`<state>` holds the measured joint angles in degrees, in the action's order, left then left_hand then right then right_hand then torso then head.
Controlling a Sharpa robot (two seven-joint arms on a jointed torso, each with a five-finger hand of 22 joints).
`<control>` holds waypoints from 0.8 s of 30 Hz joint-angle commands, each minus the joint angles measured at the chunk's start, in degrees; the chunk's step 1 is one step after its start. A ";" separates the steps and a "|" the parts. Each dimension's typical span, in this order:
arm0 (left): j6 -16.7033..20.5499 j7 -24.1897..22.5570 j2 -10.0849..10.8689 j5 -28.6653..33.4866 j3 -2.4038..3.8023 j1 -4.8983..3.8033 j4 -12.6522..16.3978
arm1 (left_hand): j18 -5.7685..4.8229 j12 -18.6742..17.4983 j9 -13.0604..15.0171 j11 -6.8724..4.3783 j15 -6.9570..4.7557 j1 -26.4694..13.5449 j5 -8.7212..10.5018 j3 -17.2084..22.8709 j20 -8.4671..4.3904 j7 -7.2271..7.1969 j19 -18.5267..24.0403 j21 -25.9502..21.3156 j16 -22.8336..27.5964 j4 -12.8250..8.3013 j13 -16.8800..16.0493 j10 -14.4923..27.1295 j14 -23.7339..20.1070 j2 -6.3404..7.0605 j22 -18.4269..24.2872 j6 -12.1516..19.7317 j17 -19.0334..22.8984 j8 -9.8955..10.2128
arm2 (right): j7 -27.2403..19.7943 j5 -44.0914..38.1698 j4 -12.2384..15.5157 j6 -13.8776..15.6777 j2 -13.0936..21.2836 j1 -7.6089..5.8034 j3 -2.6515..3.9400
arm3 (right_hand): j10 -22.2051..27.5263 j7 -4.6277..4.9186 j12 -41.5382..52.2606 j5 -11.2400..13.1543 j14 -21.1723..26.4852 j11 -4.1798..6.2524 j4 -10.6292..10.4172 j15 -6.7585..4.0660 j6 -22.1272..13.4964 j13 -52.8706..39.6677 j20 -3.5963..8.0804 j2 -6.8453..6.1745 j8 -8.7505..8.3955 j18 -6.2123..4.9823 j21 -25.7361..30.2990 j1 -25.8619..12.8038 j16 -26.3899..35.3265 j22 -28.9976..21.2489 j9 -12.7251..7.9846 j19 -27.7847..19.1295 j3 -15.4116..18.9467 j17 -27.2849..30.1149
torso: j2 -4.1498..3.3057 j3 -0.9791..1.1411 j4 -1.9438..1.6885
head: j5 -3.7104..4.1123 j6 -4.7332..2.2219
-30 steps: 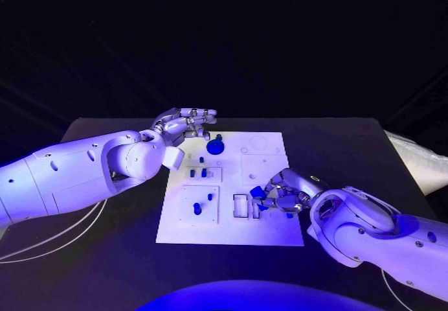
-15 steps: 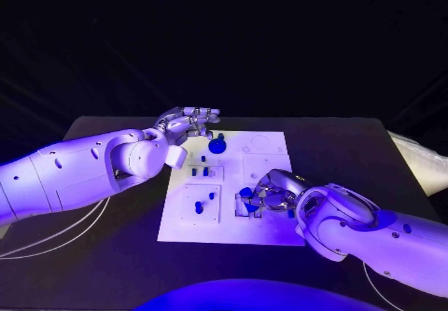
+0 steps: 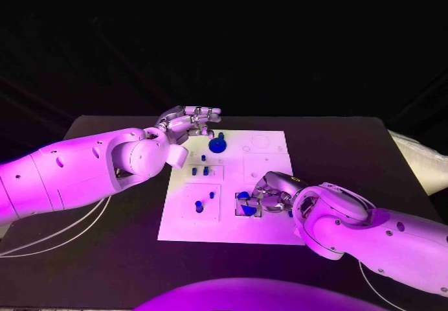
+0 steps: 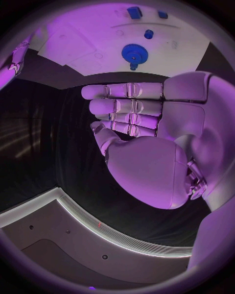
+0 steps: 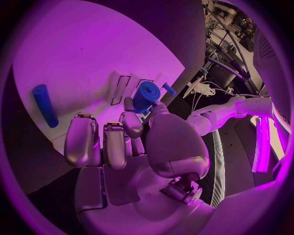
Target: Assemble the parts on the task board
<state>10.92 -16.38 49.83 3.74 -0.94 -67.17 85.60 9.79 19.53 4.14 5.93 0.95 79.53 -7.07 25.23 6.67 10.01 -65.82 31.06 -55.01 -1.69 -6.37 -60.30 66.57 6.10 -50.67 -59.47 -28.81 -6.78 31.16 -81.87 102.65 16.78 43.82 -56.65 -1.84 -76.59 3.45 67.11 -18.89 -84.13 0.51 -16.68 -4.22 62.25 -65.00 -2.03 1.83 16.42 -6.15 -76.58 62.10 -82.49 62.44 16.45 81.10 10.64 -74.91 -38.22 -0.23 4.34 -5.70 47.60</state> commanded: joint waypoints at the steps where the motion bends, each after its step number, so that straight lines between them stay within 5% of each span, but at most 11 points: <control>1: -1.02 -0.30 -0.10 -0.48 0.03 -0.01 0.02 | 0.62 0.38 -0.05 -0.03 0.10 -0.11 -0.26 -0.03 0.01 0.04 -0.43 -0.30 0.08 -0.15 0.00 0.44 -0.34 -0.31 -0.01 0.50 0.05 -0.04 | 0.88 -2.05 0.02 -0.63 -0.11 0.01 0.02 | -0.01 0.30 -0.60 3.43 -3.47 0.04 -0.02 -0.30 -0.22 0.22 0.32 -0.20 0.09 1.07 -0.16 -1.64 0.05 -0.19 0.41 -0.07 1.32 -0.85 | -0.03 0.00 -0.01 | 0.01 0.08; 4: -0.91 -0.40 -0.14 -0.48 0.03 -0.01 0.00 | 0.62 0.39 -0.06 -0.01 0.12 -0.16 -0.26 -0.04 0.01 0.05 -0.42 -0.30 0.07 -0.14 0.01 0.47 -0.34 -0.33 -0.01 0.54 0.07 -0.03 | 0.71 -3.06 0.07 -0.42 -0.14 0.01 0.02 | 0.97 0.45 -2.41 6.37 -3.33 -0.09 -0.12 -0.18 -0.62 1.58 0.24 -1.27 -0.02 0.98 0.14 -3.47 0.44 -0.64 0.99 -0.32 2.82 -0.22 | 0.00 -0.01 -0.02 | 0.01 -0.17; 12: -0.80 -0.56 -0.16 -0.49 0.03 -0.01 0.00 | 0.60 0.43 -0.07 0.03 0.15 -0.29 -0.26 -0.05 0.03 0.10 -0.42 -0.32 0.05 -0.07 0.02 0.54 -0.34 -0.38 -0.02 0.62 0.10 -0.01 | 0.46 -4.73 0.32 0.16 0.20 0.03 0.02 | 1.57 0.52 -3.88 6.11 -3.31 -0.16 -0.03 -0.10 -0.89 2.45 0.14 -1.84 0.01 0.94 0.27 -5.11 0.54 -0.77 1.77 -0.45 2.77 -0.15 | 0.00 -0.01 -0.05 | -0.09 0.04; 19: -0.82 -0.56 -0.10 -0.49 0.03 0.00 0.00 | 0.60 0.43 -0.07 0.03 0.15 -0.29 -0.26 -0.05 0.03 0.10 -0.42 -0.32 0.05 -0.07 0.02 0.54 -0.34 -0.38 -0.02 0.62 0.10 -0.01 | -0.84 -5.36 0.57 -0.12 0.38 0.09 0.02 | 0.82 0.36 -3.49 2.63 -3.35 0.00 3.53 -0.25 -1.01 1.24 0.26 -1.47 0.24 0.96 0.21 4.30 0.55 -0.56 3.07 -0.37 0.78 -0.18 | -0.01 -0.01 -0.02 | -0.14 0.05; 24: -0.86 -0.53 -0.10 -0.49 0.03 0.00 0.01 | 0.60 0.46 -0.08 0.05 0.16 -0.35 -0.27 -0.05 0.05 0.14 -0.42 -0.33 0.03 -0.05 0.03 0.59 -0.34 -0.41 -0.02 0.67 0.12 0.00 | -1.22 -6.18 0.55 -0.73 0.29 0.11 0.02 | 0.39 0.22 -3.12 5.22 -3.37 0.22 7.96 -0.44 -1.00 0.32 0.42 -0.70 0.42 0.99 0.14 12.07 0.54 -0.35 3.83 -0.30 -1.40 -0.23 | 0.00 -0.01 -0.03 | -0.10 0.17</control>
<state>10.94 -16.42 49.80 3.58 -0.95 -67.17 85.55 9.79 19.76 4.15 6.13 0.95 79.53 -7.08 25.24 6.67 10.22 -65.82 31.06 -55.01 -1.69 -6.37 -60.10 66.57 6.10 -50.67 -59.25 -28.76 -6.77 30.89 -86.26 103.16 16.73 44.15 -56.59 -1.83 -75.72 3.78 63.68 -14.36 -84.13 0.77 -9.29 -4.22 61.50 -64.55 -1.95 0.95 16.64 -6.16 -76.58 73.21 -82.14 62.04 20.20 81.03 9.55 -74.95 -38.22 -0.23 4.31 -5.84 47.71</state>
